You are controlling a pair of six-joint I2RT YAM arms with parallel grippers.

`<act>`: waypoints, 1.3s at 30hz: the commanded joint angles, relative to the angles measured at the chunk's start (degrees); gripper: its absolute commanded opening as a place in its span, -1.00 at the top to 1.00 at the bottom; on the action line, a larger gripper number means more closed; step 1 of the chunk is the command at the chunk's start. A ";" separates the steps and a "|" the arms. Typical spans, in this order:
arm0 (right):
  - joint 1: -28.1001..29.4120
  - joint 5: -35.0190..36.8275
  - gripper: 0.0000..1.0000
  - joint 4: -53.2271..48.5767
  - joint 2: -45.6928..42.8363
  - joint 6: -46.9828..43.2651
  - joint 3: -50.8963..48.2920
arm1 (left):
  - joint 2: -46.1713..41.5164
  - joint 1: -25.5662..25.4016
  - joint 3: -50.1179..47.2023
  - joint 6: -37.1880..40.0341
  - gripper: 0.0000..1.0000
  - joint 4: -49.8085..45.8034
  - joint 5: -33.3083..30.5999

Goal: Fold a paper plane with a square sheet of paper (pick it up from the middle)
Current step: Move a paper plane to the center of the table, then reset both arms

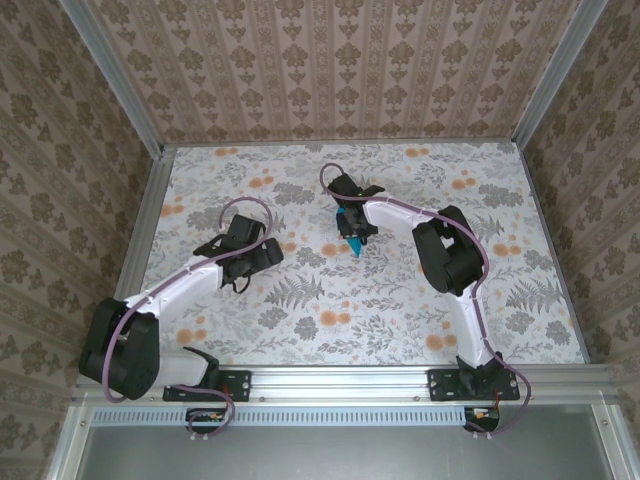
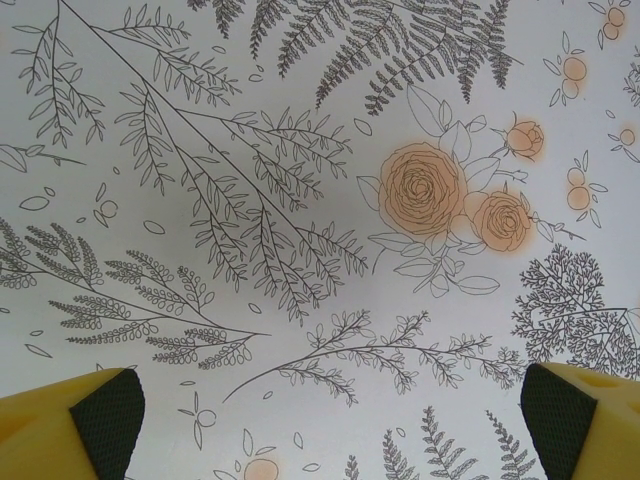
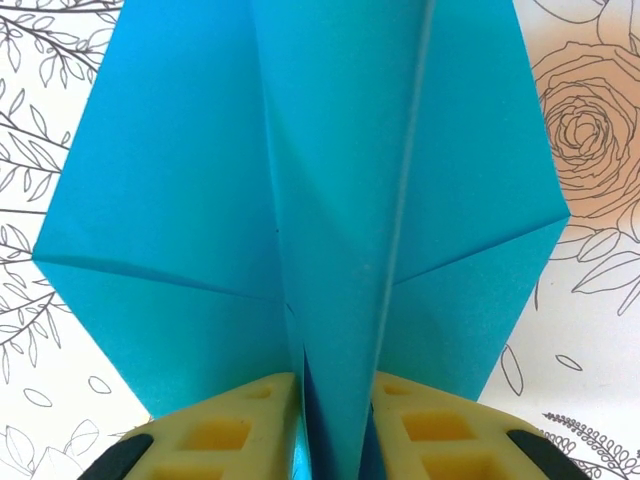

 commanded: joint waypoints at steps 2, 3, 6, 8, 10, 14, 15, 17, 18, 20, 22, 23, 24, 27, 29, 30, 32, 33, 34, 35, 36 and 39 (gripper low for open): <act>-0.03 0.33 0.44 -3.38 -2.42 0.46 1.23 | -1.22 0.57 0.41 1.83 -1.00 -2.16 -0.41; -0.04 0.46 0.40 -3.57 -4.26 0.49 1.21 | -1.29 0.62 0.95 2.02 -1.00 -2.55 -0.54; -0.04 1.05 0.22 -3.62 -9.94 0.59 0.60 | -1.81 0.68 2.98 2.79 -1.00 -4.28 -1.56; -0.05 1.56 0.03 -3.29 -13.62 0.60 -0.25 | -2.42 0.68 4.23 3.45 -1.00 -5.20 -2.41; -0.13 2.55 -0.16 -2.34 -18.00 0.47 -2.10 | -3.10 0.68 5.53 4.23 -1.00 -6.22 -3.42; -0.76 5.72 -0.50 0.56 -27.65 0.05 -7.53 | -4.91 3.86 7.81 6.54 -1.00 -7.87 -5.00; -1.15 6.72 -0.55 1.76 -30.30 -0.15 -9.49 | -5.58 4.33 8.20 7.97 -1.00 -8.01 -5.42; -1.75 9.73 -0.67 5.13 -35.41 -1.19 -13.88 | -7.52 5.25 8.22 11.38 -1.00 -7.03 -6.70; -2.16 11.83 -0.73 7.62 -38.53 -1.88 -16.68 | -8.81 5.91 7.75 13.18 -1.00 -5.96 -7.18; -3.40 14.53 -0.90 10.92 -43.27 -2.84 -21.50 | -11.24 7.59 6.36 15.97 -1.00 -3.83 -8.12; -4.94 17.23 -1.00 13.01 -48.37 -4.23 -25.94 | -13.52 9.84 4.80 18.33 -1.00 -1.45 -9.42; -5.72 19.05 -1.00 14.03 -50.30 -5.13 -28.20 | -14.59 10.87 3.54 19.77 -1.00 0.19 -10.40; -6.47 20.88 -1.00 15.17 -52.11 -6.09 -30.45 | -15.45 12.32 2.36 20.55 -1.00 1.44 -11.44; -9.69 26.25 -1.00 19.38 -56.38 -7.70 -37.49 | -16.76 15.46 -1.17 23.92 -1.00 6.29 -15.53; -12.24 29.46 -1.00 23.81 -58.61 -8.90 -42.96 | -16.73 17.49 -3.65 26.39 -1.00 10.65 -17.82; -13.88 30.21 -1.00 27.40 -59.52 -9.77 -46.19 | -16.51 18.70 -5.05 28.13 -1.00 13.26 -17.41; -17.27 29.69 -1.00 34.91 -60.61 -11.53 -52.83 | -15.52 20.72 -7.43 30.29 -1.00 18.22 -16.10; -19.17 29.45 -1.00 38.69 -60.76 -11.76 -55.90 | -14.76 22.10 -8.44 31.40 -1.00 20.75 -14.66; -20.80 28.31 -1.00 41.41 -60.54 -11.96 -58.09 | -13.87 23.17 -9.50 32.71 -1.00 23.19 -12.57; -22.37 26.56 -1.00 45.37 -59.98 -12.93 -60.43 | -12.72 24.35 -10.62 34.29 -1.00 26.26 -10.63; -23.33 26.08 -0.99 49.91 -58.91 -14.71 -63.02 | -11.67 25.26 -12.01 35.88 -0.99 29.57 -9.16; -24.12 25.75 -0.99 58.53 -55.16 -19.88 -66.33 | -9.31 26.77 -15.64 40.42 -1.00 39.08 -3.89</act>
